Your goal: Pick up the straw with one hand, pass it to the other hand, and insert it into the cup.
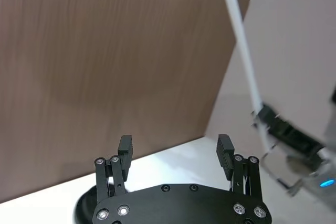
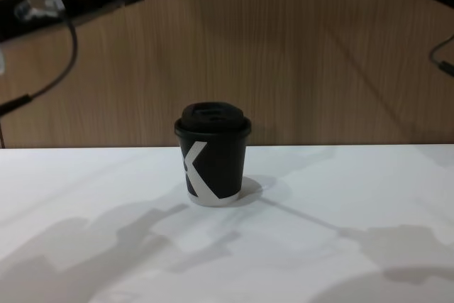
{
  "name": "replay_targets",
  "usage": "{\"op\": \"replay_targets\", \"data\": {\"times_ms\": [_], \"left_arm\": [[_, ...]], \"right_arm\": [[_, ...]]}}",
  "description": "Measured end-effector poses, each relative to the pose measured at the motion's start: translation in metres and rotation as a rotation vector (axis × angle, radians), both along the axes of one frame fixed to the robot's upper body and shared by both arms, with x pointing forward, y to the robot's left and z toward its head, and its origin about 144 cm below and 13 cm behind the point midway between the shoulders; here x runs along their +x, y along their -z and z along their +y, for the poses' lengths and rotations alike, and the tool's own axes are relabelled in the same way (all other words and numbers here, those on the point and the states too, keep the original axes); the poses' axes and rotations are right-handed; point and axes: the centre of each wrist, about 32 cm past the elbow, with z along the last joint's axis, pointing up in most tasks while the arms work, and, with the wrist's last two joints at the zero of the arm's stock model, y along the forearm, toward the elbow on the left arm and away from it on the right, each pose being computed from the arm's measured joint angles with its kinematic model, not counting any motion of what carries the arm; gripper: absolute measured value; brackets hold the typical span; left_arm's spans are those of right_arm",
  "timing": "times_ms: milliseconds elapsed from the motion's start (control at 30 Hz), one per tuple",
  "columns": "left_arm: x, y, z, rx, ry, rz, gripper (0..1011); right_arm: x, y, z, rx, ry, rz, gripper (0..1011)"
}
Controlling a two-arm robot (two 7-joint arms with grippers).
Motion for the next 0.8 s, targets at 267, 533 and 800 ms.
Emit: {"op": "replay_targets", "data": {"times_ms": [267, 533, 800], "left_arm": [[0.004, -0.007, 0.007, -0.121, 0.116, 0.025, 1003], [0.011, -0.01, 0.007, -0.232, 0.232, 0.054, 1003], [0.021, -0.012, -0.002, -0.322, 0.347, 0.095, 1003]], "right_arm": [[0.0, 0.0, 0.0, 0.0, 0.0, 0.0, 2], [0.0, 0.0, 0.0, 0.0, 0.0, 0.0, 1], [0.0, 0.0, 0.0, 0.0, 0.0, 0.0, 1]]}}
